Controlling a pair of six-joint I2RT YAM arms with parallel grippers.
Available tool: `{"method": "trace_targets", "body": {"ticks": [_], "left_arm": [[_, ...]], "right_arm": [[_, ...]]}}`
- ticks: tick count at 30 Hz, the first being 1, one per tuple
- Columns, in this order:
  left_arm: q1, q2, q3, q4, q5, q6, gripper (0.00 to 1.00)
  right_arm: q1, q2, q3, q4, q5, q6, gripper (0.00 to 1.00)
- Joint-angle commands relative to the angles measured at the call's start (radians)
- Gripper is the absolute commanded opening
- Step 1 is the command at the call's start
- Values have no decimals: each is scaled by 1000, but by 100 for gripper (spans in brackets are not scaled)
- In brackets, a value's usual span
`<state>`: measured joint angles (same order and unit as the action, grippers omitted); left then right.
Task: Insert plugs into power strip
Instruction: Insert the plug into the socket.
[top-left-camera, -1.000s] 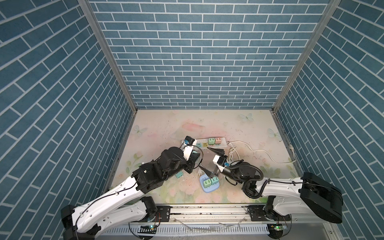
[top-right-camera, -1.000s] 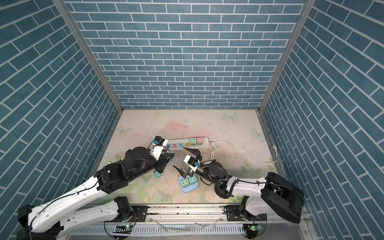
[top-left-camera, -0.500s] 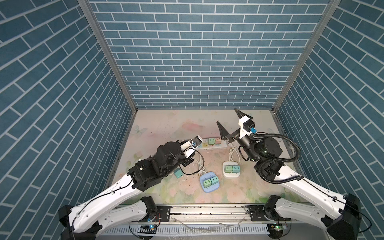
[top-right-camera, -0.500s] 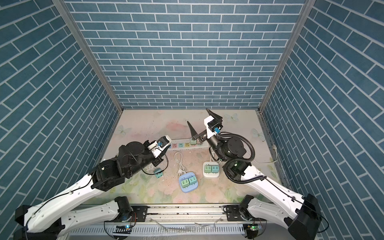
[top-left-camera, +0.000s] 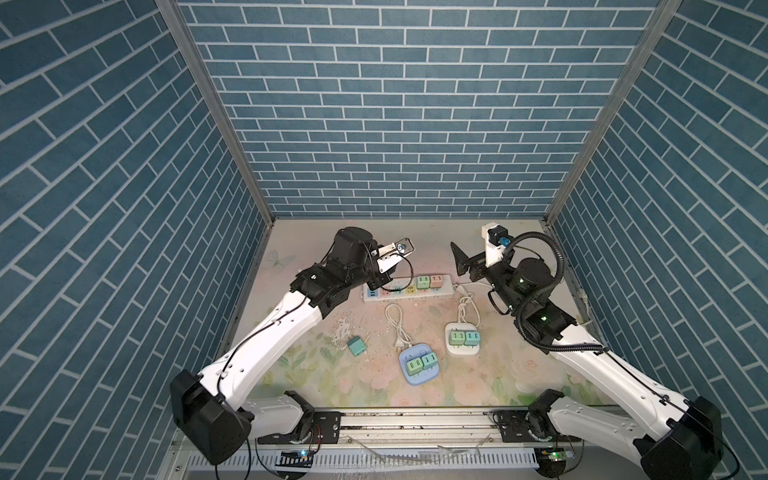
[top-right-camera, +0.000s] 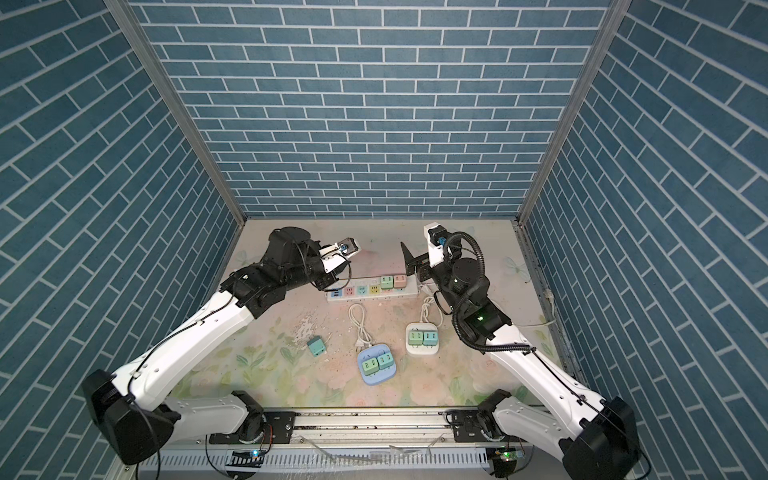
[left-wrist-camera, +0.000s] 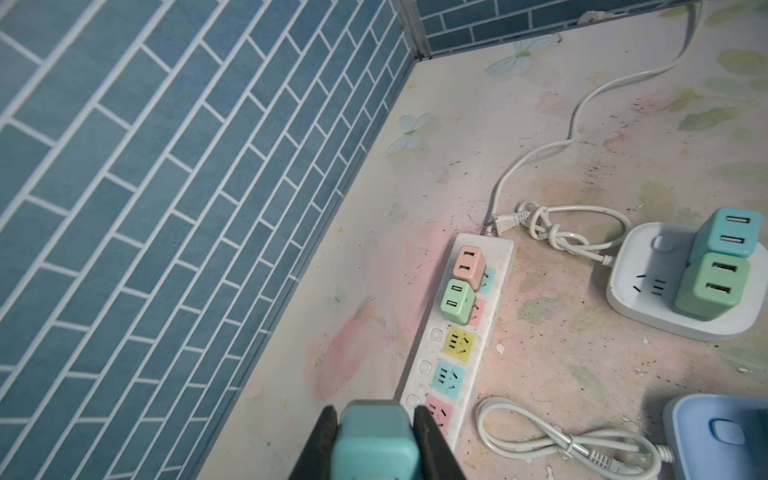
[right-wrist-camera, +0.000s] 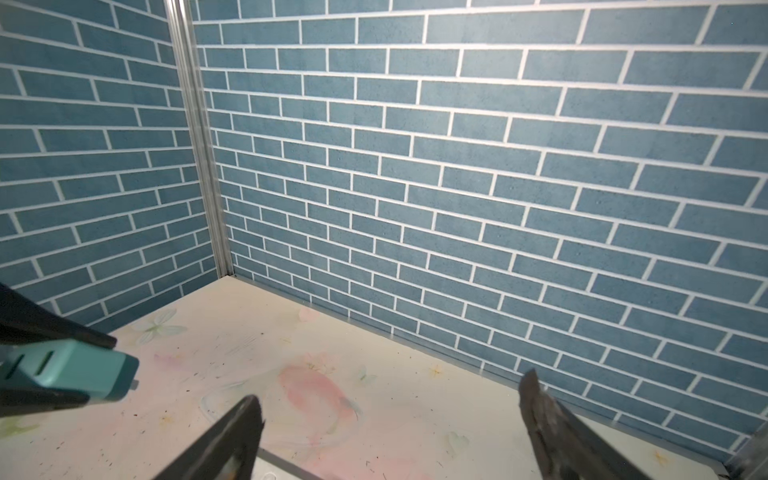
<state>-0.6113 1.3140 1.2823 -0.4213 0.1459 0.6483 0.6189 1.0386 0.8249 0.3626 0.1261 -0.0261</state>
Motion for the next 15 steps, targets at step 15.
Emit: {"method": "trace_targets", "body": {"ticks": [15], "left_arm": [[111,341,145,-223,145,112,0]], "right_arm": [[-261,182,165,-92,-272,238,99]]}}
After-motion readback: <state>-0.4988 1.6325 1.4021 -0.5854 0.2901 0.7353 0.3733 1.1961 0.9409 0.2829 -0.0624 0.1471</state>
